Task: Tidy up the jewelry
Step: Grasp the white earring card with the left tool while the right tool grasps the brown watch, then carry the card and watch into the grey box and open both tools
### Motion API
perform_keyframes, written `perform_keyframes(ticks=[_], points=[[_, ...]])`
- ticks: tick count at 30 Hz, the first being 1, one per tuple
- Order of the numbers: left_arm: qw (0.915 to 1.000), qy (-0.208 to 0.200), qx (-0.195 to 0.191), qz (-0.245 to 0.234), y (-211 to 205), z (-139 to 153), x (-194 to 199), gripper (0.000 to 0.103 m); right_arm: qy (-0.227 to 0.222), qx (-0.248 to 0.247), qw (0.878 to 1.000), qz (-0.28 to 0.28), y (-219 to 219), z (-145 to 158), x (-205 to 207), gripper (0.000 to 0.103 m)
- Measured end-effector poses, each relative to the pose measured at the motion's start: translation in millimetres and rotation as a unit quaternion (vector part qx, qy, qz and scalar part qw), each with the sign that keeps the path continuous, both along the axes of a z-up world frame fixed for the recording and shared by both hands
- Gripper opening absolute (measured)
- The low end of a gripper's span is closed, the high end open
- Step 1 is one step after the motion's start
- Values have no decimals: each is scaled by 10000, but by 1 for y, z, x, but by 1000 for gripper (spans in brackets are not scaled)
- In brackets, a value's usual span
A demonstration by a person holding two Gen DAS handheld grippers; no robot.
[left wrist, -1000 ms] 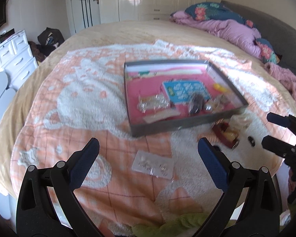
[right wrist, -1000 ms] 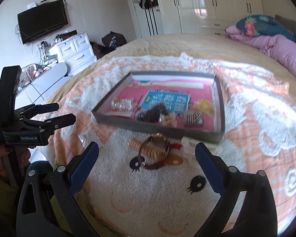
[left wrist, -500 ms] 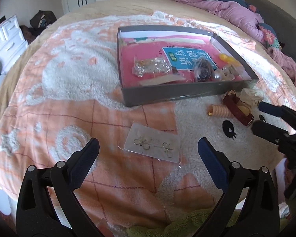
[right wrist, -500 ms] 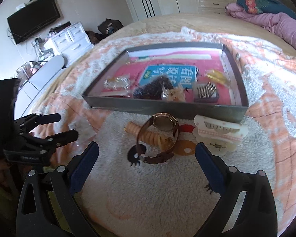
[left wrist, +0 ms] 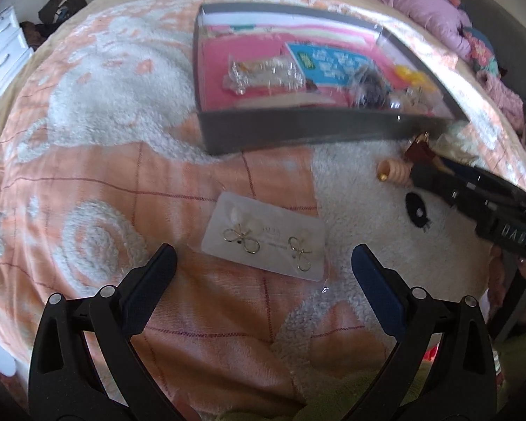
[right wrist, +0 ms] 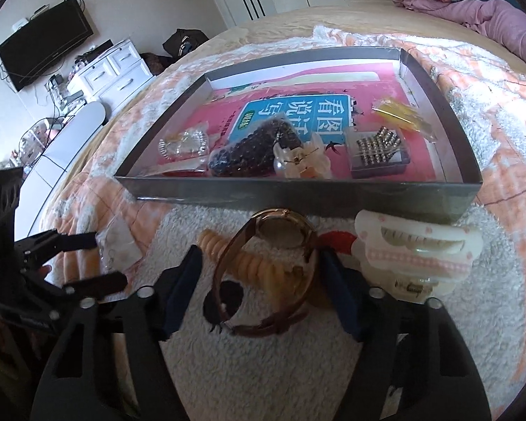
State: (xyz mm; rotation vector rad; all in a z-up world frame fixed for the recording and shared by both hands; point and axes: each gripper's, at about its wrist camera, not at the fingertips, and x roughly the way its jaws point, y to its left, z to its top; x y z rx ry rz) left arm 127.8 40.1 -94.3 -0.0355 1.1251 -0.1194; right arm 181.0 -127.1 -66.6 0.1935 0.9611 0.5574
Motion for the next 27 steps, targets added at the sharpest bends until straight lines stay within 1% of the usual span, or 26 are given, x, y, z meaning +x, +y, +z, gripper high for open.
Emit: perform_keyframes(ticks=[3,6,8,10,12,13,14,15,17,21,27], points=[[9999,83,86,-33,-2,-4,4,93,-13,68,10000,23,-3,0,2,51],[9999,79,117,-39,-3,-5,6,93,-69,78,9999,-2,-5,2,2,48],[10000,55,78,-18,-2,-5,7,93,-93,109,9999,-5,-6,5,0,48],[9999,14,88,48,0,-3,7,84,-175,133,9998,-7,-9,10,-3,48],[9999,-50,63,116,2,-1,7,68,-252,129,9996,-9,-9,15,-6,47],[9999,-81,41,128,3,0,7,65,-295,128,9995,-14,-10,17,-7,47],[9999,-104,18,119,3,1,6,64,-317,129,9994,-17,-10,19,-8,47],[9999,-124,6,102,2,2,6,60,-350,142,9993,-25,-11,22,-9,47],[9997,-223,5,57,1,6,4,57,-403,159,9991,-37,-13,27,-10,47],[9984,-564,-28,-69,-3,21,-7,56,-551,162,9983,-40,-17,38,-15,46],[9939,-1088,150,-121,-11,46,-21,56,-760,140,9970,-64,-23,54,-21,45]])
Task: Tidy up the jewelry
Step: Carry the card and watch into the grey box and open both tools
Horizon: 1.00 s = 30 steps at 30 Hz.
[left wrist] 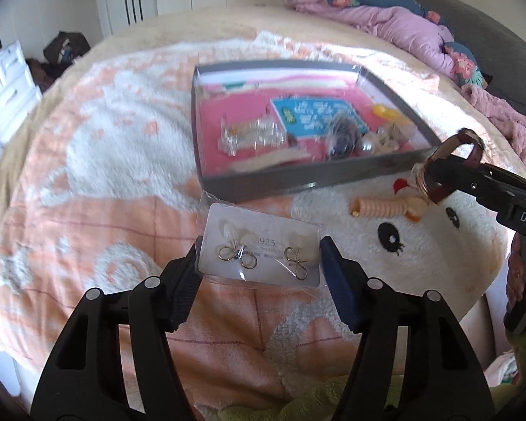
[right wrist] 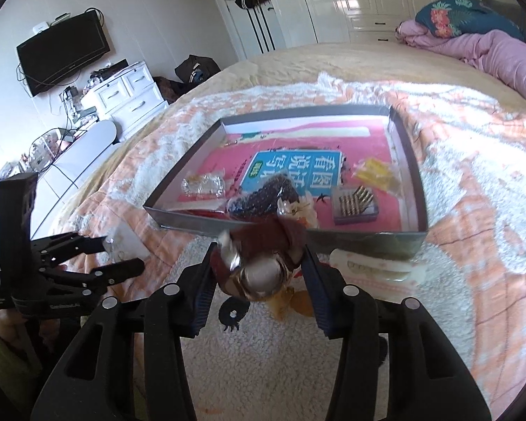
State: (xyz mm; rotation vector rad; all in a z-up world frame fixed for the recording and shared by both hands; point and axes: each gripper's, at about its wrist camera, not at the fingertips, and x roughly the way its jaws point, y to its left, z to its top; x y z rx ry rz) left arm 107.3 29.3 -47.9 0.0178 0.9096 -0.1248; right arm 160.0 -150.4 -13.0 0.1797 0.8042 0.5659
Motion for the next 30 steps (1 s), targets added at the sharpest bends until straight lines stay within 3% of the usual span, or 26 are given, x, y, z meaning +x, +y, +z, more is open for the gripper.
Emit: perform_keyframes(ticks=[2,5,13,17,22,24,25,30], points=[[9999,-128,-57,-3,0,9,-4,56,-65,7,10000,-12,-4,6,-2,45],[9995,-315,-89,-7,0,22,-5,56,-167,48,9998,44,-5,15,-4,23],[9989,-444,-130,-6,0,33,-4,57,-327,-12,9995,-26,-15,23,1,21],[9990,-414,-155,5,0,31,-4,57,-244,-102,9996,11,-15,15,1,6],[9990,-402,-172,-21,-1,30,-4,57,-166,-103,9998,-3,-18,8,-3,8],[9991,-399,-164,-28,-1,29,-5,57,-198,-161,9997,-66,-22,6,-6,34],[9991,-394,-173,-37,-1,29,-4,57,-214,-203,9995,-133,-24,4,-7,37],[9991,-374,-175,-66,-2,27,-4,57,-86,-324,9993,-138,-29,-7,-1,37]])
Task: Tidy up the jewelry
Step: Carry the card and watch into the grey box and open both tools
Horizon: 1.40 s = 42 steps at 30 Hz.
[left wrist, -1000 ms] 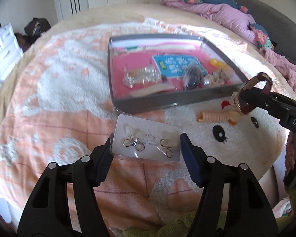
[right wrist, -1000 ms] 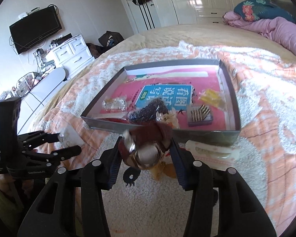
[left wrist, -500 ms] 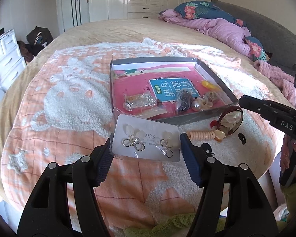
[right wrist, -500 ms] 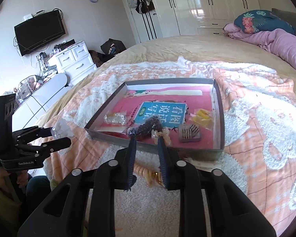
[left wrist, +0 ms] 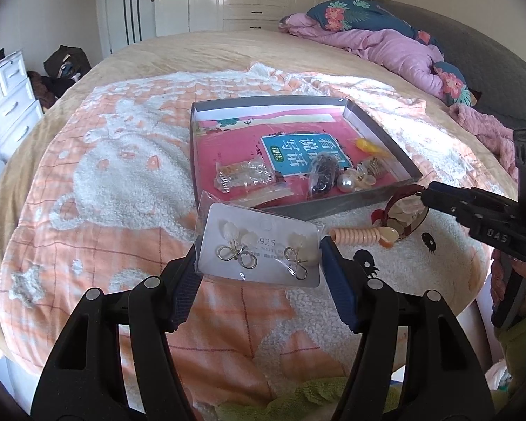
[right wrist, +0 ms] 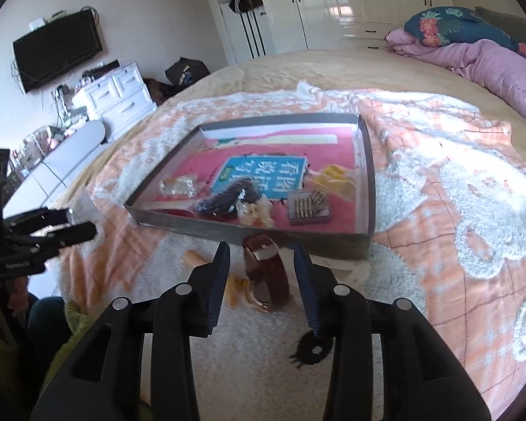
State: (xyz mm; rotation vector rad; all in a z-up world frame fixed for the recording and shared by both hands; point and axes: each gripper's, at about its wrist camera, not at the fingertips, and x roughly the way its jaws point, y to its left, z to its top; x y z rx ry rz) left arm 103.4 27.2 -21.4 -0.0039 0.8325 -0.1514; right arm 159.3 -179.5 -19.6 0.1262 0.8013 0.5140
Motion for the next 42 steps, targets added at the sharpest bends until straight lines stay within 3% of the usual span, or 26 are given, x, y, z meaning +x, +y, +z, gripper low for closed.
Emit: perform_keyframes(ticks=[4,6,7,23,32,42], points=[[10000,6,-7,1,0,-1,1,57,60,-123,9998,131,6,-9,3,35],[10000,-6,-15,9,-1,0,1,57,57,-247,9995,202,12,-13,3,17],[10000,-16,-18,15,-1,0,1,57,29,-269,9994,228,13,-13,3,16],[9993,-292,162,-137,-16,34,40,57,-800,108,9960,383,11,61,19,14],[9989,-335,275,-191,-20,40,75,57,-942,41,9951,287,14,71,45,14],[9994,-231,165,-200,-21,23,105,57,-864,-75,9960,196,19,63,79,14]])
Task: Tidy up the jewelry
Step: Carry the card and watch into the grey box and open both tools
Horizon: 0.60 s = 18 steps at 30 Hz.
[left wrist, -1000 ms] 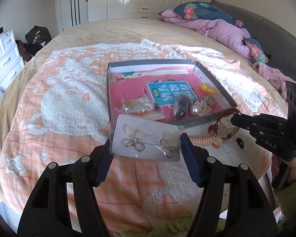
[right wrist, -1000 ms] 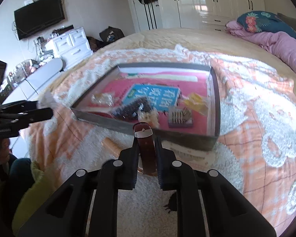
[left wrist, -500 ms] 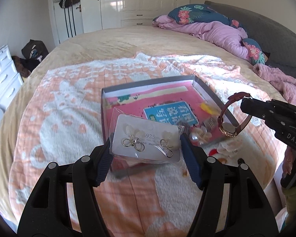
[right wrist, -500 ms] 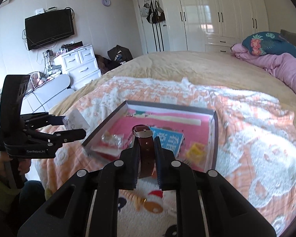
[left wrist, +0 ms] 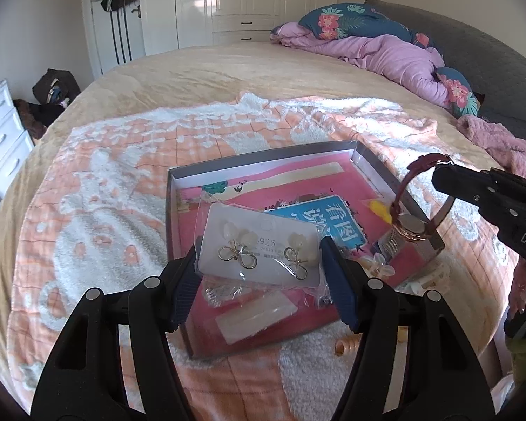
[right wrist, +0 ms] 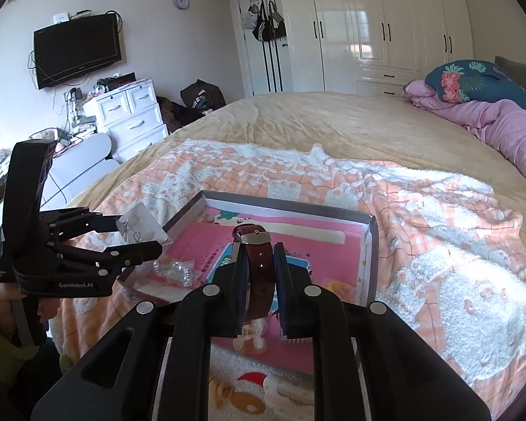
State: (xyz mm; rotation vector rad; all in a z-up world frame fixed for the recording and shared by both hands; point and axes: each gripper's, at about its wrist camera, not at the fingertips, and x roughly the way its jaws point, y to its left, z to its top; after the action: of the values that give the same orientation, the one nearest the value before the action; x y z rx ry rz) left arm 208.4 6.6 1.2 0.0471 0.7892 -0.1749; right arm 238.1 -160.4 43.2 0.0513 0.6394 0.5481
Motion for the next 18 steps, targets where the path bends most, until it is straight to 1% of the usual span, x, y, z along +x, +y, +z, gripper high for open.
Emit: perform_keyframes(ticks=[6,13,17,18], points=[[9999,100,-77,-53,1,-16,11,57,257,-104,9996,-91,8,-23,18,14],[9994,301,-86,-135,0,-35,17,57,552,-199,9982,-100,16,-45,26,14],[9991,378,-31,-163,-2,-40,18,58,619,-156,9979,-140,14,-48,24,16],[9991,387,-19,-161,-2,-41,18,60,619,-157,9978,-146,13,-48,23,19]])
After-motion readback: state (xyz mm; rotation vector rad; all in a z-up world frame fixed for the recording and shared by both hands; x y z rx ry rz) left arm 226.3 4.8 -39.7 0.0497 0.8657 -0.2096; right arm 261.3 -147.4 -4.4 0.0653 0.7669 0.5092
